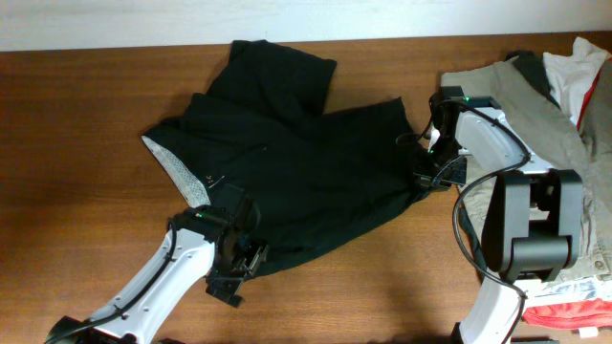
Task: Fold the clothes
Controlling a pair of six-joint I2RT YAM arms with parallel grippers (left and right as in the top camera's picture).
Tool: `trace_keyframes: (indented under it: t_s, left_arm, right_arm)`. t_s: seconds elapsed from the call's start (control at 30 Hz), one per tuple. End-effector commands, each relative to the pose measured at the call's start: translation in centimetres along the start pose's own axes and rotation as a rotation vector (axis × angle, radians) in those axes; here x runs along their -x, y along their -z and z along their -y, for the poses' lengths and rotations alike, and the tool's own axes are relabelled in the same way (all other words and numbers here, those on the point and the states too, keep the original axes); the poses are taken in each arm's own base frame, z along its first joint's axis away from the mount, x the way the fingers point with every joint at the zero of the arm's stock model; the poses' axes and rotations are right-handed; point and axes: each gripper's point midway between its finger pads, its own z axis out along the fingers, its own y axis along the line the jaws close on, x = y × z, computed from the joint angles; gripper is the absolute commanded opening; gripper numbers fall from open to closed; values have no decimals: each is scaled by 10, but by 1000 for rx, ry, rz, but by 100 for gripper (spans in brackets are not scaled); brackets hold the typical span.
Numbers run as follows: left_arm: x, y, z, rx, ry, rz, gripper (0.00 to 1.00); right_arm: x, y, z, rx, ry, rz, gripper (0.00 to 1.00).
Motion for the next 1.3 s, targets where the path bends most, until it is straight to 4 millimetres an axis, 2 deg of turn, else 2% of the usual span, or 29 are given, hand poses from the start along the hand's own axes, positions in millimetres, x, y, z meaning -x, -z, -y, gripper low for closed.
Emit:
trace_keyframes:
  t_s: [0.0,0.07,0.13,0.23,0.27,0.4,0.47,0.5,0.57,0.6,0.63,0.7,0.73,0.8,0.87,0.93,0.97,1.03,1.07,1.13,1.17,1.2,1.23,1.27]
  left_arm:
    - [4,-5,1,-24,112,18,87]
    - [6,-7,13,-78,98,23,87]
    - [11,-10,19,-101,95,46,87]
    - [8,-18,20,-79,136,14,87]
    - [7,-23,20,-67,140,2,82]
    - [7,-30,25,-62,150,-17,44]
    - [10,-30,25,-65,147,-7,1]
    - [16,-29,25,-71,109,-1,1]
    - [38,-12,25,-101,-25,28,1]
    - [53,1,15,-81,-59,66,1]
    - [71,28,1,-61,-114,124,0]
    - [90,90,-2,-94,-236,289,0]
    - [93,122,-8,-100,-234,374,0]
    - [80,175,-15,-183,-251,451,0]
    - [67,206,-28,-240,-270,498,0]
    - [54,226,-47,-271,-271,522,0]
    - [50,236,-58,-294,-268,560,0]
    - [58,244,-65,-283,-248,630,0]
    - [67,246,-67,-246,-232,668,0]
    - [79,245,-61,-203,-200,691,0]
    - [88,243,-49,-190,-182,696,1]
    - [100,239,-46,-146,-97,709,1]
    - [113,233,-43,-84,-26,723,1]
    - [124,222,-31,-36,-9,707,0]
  right_arm:
    - [-1,10,-1,11,13,15,14]
    - [-3,10,0,8,13,7,14]
    - [-4,10,0,7,19,4,14]
    - [-6,10,1,5,30,-4,15]
    - [-6,10,1,5,33,-4,15]
    - [-6,10,1,5,32,-7,15]
    - [-6,10,1,5,33,-7,14]
    - [-6,10,1,5,32,-6,14]
    - [-9,15,-3,29,38,-17,4]
    - [-9,23,-13,83,84,-15,4]
    - [-8,37,-19,117,106,16,4]
    - [-7,81,-26,163,125,145,4]
    - [-12,106,-26,177,135,211,4]
    - [-28,146,-24,194,154,312,4]
    - [-44,176,-18,189,160,399,4]
    - [-54,205,-8,164,158,515,4]
    - [-50,239,-11,183,195,674,4]
    - [-26,275,-22,213,242,867,4]
    - [-13,282,-28,227,251,914,4]
    - [18,291,-60,253,339,1009,4]
    - [41,285,-97,282,426,1054,4]
    - [60,271,-126,305,469,1065,4]
    - [77,255,-150,321,498,1073,4]
    - [93,234,-173,336,526,1074,4]
